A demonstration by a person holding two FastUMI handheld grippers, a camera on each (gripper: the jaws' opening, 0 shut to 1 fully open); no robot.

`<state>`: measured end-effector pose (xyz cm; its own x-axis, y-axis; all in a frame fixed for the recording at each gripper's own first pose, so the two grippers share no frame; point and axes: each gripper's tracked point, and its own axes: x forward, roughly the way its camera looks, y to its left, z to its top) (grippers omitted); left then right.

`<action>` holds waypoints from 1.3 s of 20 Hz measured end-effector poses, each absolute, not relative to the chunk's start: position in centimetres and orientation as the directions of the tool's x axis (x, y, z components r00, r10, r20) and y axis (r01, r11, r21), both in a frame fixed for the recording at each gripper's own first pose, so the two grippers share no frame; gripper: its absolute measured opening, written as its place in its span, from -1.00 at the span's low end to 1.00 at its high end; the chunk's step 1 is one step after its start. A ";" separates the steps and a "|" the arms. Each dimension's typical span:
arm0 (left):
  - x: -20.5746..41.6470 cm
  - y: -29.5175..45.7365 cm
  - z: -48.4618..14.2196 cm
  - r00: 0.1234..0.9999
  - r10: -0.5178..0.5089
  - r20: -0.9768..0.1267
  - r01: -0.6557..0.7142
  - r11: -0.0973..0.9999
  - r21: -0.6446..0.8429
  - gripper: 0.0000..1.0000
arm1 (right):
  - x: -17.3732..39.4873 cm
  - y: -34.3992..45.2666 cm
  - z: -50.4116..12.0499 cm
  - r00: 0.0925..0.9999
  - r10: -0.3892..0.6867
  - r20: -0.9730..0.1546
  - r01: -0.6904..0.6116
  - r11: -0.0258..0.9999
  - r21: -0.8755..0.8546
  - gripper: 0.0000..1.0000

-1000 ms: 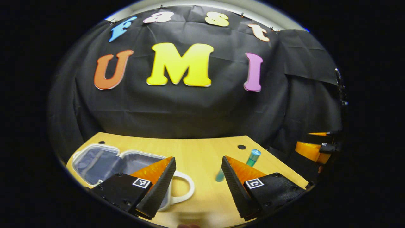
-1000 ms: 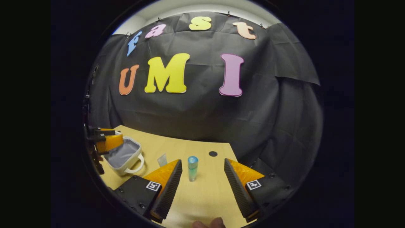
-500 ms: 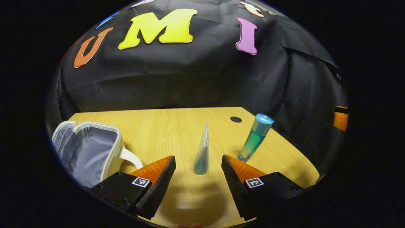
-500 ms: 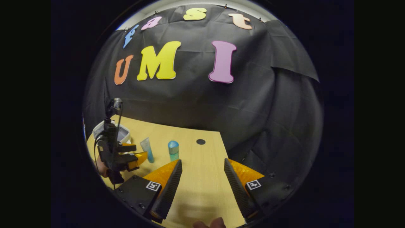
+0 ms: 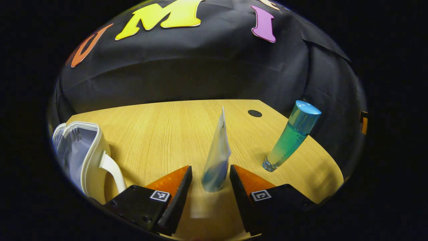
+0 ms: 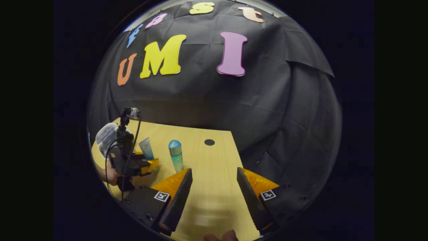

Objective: First open the suitcase, pack the skin care products into it, and then close the suitcase.

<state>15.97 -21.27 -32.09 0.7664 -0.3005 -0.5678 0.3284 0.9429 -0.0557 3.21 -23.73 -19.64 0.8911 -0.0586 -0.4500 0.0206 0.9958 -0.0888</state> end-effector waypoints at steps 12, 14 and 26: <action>12.5 -19.2 -25.4 0.785 -0.298 -0.543 0.285 0.952 -0.111 -0.22 | 8.4 -16.5 -26.2 0.857 0.137 -0.497 -0.124 0.991 0.059 0.58; 10.7 -17.6 -22.8 0.804 -0.274 -0.528 0.254 0.961 -0.112 -0.23 | 9.9 -15.0 -27.9 0.857 0.141 -0.496 -0.117 0.990 0.079 0.60; 0.0 -1.7 -15.1 0.841 0.018 -0.541 -0.108 0.985 -0.136 -0.23 | 15.6 -12.2 -34.4 0.843 0.124 -0.524 -0.065 0.990 0.129 0.55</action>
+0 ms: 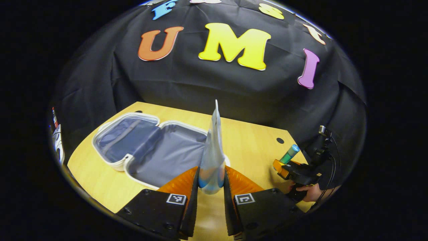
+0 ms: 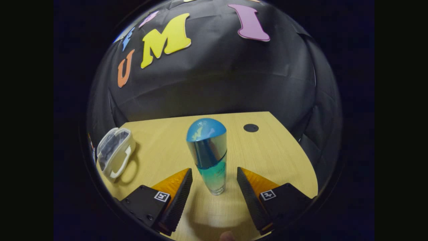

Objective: First open the suitcase, pack the skin care products into it, and then close the suitcase.

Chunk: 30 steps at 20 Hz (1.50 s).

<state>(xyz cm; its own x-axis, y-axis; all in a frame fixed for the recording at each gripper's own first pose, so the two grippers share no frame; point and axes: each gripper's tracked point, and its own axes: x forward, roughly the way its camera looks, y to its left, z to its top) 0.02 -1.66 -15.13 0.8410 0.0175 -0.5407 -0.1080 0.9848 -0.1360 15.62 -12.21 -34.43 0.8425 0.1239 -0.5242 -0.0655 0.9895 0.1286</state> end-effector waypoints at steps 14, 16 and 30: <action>-0.1 7.9 -12.2 0.868 -0.005 -0.497 -0.064 0.991 -0.121 -0.23 | 16.4 -12.3 -30.6 0.841 0.038 -0.540 -0.003 0.998 0.066 -0.36; 0.3 8.4 -12.9 0.863 -0.042 -0.504 -0.023 0.992 -0.122 -0.23 | 14.6 -11.7 -27.0 0.853 0.072 -0.517 -0.034 0.996 0.083 -0.36; 6.0 10.9 -24.5 0.662 -0.251 -0.706 0.086 0.962 -0.261 -0.22 | -1.3 -8.1 -15.0 0.830 0.169 -0.532 -0.084 0.980 0.180 -0.36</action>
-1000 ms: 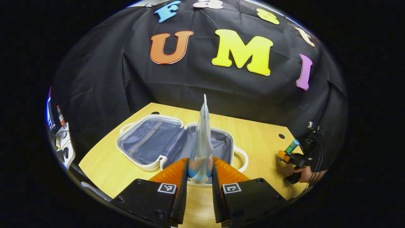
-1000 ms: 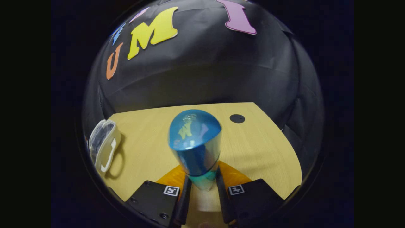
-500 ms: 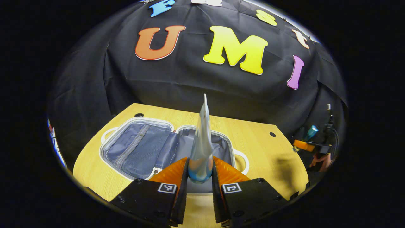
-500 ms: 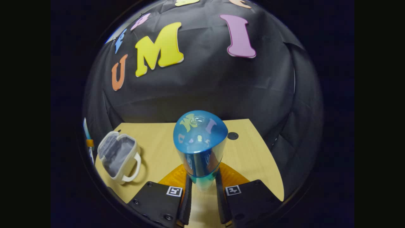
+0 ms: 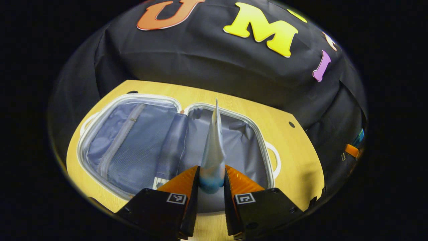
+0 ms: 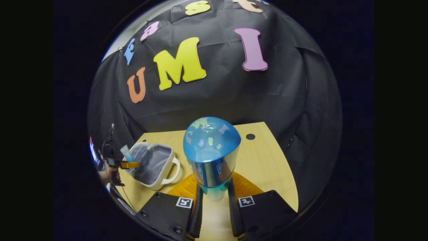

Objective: First open the suitcase, pack the skin care products into it, and then close the suitcase.

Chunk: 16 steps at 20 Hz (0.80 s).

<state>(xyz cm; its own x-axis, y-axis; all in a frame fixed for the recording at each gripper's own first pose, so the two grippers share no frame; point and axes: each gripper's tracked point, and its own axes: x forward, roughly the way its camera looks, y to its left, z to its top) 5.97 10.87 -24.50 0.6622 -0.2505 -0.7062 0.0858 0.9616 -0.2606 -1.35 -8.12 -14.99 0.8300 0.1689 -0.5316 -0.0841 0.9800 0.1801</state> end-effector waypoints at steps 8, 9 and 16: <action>5.0 9.8 -31.7 0.319 -0.304 -0.898 0.087 0.953 -0.292 -0.24 | -5.1 -8.7 -14.6 0.814 0.150 -0.561 -0.064 0.983 0.170 -0.35; 5.7 9.8 -31.4 0.314 -0.301 -0.900 0.083 0.954 -0.289 -0.24 | -5.2 -8.7 -14.4 0.816 0.151 -0.558 -0.063 0.983 0.173 -0.36; 5.6 9.9 -32.1 0.073 -0.151 -0.986 0.135 0.981 -0.140 -0.24 | -5.6 -7.5 -13.7 0.824 0.169 -0.542 -0.087 0.981 0.173 -0.35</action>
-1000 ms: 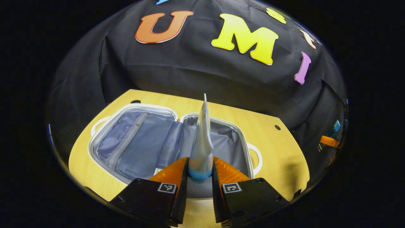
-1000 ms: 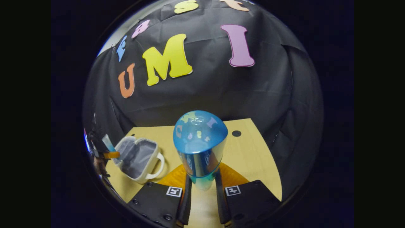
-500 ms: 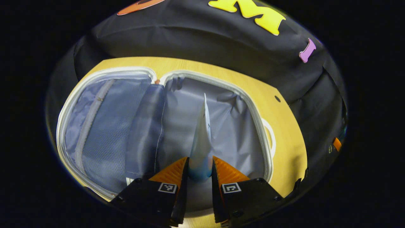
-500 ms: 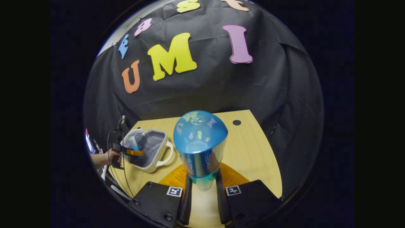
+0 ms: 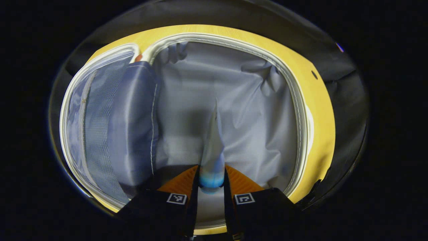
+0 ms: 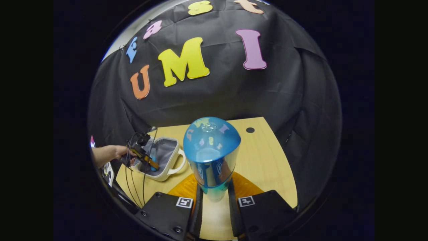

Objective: First open the suitcase, pack the skin care products into it, and then close the suitcase.

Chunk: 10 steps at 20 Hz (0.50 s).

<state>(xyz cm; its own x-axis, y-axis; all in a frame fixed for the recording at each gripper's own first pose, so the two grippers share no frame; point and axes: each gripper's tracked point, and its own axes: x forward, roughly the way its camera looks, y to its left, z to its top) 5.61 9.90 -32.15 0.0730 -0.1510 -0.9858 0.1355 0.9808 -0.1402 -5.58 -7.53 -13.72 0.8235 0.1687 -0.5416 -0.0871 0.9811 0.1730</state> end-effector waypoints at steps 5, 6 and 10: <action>5.4 9.8 -32.2 0.052 -0.112 -0.992 0.154 0.983 -0.103 -0.19 | -6.1 -7.2 -13.5 0.830 0.172 -0.530 -0.106 0.983 0.153 -0.35; 5.3 9.7 -32.0 0.053 -0.118 -0.992 0.153 0.982 -0.108 -0.16 | -6.2 -7.1 -13.5 0.830 0.173 -0.531 -0.112 0.983 0.146 -0.36; 5.3 9.9 -30.2 0.138 -0.143 -0.980 0.122 0.984 -0.127 0.38 | -5.6 -4.2 -13.4 0.813 0.234 -0.533 -0.196 0.972 0.128 -0.36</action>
